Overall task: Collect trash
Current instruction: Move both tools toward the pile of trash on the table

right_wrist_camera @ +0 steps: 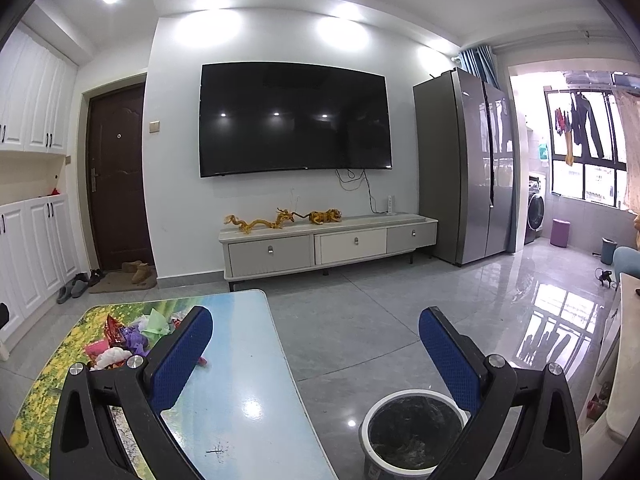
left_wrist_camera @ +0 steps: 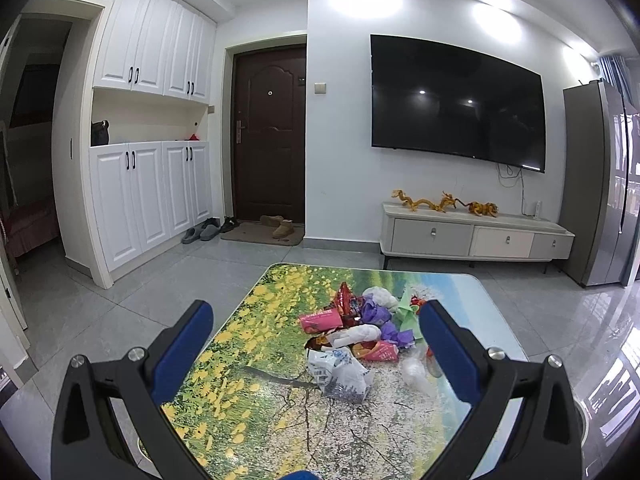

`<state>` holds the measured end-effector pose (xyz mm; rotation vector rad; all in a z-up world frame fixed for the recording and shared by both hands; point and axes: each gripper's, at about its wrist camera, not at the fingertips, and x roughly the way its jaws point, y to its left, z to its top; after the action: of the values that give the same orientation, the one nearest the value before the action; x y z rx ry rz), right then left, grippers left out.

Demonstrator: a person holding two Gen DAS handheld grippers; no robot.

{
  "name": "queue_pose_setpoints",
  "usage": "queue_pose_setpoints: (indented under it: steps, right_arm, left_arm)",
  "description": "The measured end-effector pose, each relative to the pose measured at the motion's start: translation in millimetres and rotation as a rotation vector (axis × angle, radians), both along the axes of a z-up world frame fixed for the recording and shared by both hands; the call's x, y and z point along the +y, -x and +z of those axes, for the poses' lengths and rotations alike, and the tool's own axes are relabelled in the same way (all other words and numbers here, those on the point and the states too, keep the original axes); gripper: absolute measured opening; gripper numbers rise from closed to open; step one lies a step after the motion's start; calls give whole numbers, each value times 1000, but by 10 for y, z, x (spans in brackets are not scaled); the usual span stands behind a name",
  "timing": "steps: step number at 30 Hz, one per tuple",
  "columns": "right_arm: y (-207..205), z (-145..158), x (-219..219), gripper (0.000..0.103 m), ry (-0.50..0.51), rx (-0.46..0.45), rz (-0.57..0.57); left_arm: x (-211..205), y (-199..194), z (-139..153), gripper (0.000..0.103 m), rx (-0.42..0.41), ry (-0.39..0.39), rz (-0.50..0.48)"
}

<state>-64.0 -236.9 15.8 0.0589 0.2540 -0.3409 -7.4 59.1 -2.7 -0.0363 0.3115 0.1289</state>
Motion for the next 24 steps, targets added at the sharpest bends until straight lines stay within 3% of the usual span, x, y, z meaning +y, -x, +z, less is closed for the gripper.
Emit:
queue_pose_setpoints:
  steps: [13,24]
  right_arm:
    - [-98,-86,-45,103,-27,-10,10]
    - [-333,-318,-172,103,-88,69,63]
  left_arm:
    - [59,-43,-6,103,-33,4,-14]
    - [136,-458,-271,103,85,7,-26]
